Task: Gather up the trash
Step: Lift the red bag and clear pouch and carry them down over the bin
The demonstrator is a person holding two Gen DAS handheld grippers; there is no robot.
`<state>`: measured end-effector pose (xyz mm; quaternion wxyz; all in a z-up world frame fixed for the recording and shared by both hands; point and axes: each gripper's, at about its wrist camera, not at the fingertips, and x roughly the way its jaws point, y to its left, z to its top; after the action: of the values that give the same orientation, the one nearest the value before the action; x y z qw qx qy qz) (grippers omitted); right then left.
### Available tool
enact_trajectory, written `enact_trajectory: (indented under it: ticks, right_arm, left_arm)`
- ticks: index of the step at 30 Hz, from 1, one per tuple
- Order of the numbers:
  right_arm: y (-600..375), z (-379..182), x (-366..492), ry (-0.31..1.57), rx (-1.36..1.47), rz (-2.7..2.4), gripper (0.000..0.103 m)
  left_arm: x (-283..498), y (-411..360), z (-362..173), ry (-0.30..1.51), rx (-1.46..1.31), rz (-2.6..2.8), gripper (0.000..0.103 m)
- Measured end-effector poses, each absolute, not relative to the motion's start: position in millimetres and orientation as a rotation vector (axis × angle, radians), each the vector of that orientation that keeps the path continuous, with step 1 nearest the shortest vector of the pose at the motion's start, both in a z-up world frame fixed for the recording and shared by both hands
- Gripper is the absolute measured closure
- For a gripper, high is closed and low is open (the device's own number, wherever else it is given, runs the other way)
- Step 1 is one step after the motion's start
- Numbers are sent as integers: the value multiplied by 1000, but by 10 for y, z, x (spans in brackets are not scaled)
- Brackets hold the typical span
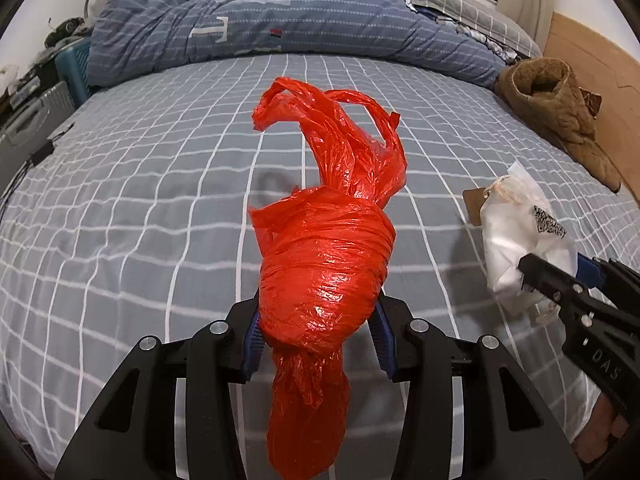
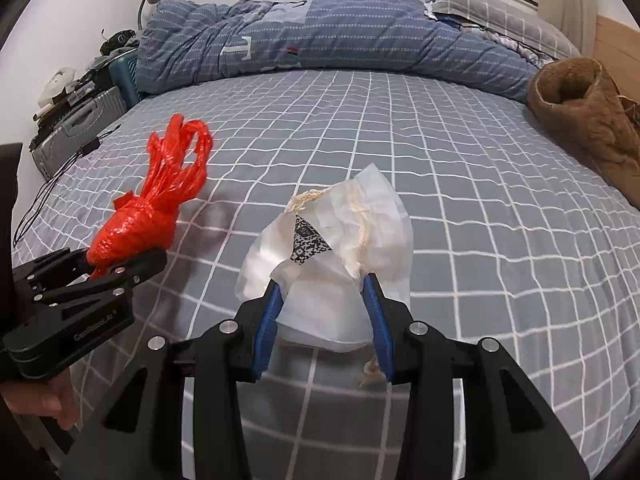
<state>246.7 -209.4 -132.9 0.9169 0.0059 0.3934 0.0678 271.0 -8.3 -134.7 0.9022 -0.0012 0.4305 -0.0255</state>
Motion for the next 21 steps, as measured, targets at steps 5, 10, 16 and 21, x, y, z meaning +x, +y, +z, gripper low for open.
enact_trajectory:
  ticks: [5, 10, 16, 21]
  right_arm:
    - [-2161, -1305, 2228, 818, 20, 128, 64]
    - [-2177, -1261, 1963, 821, 13, 127, 64]
    - [-2199, -1202, 1646, 827, 20, 124, 64]
    - [-2168, -1137, 1394, 826, -7, 126, 64]
  left_arm:
    - [2475, -75, -1317, 903, -11, -53, 59]
    - [2168, -73, -1294, 916, -16, -59, 59]
    - [1851, -82, -1272, 932, -28, -64, 59]
    - [1570, -131, -1226, 941, -38, -74, 59]
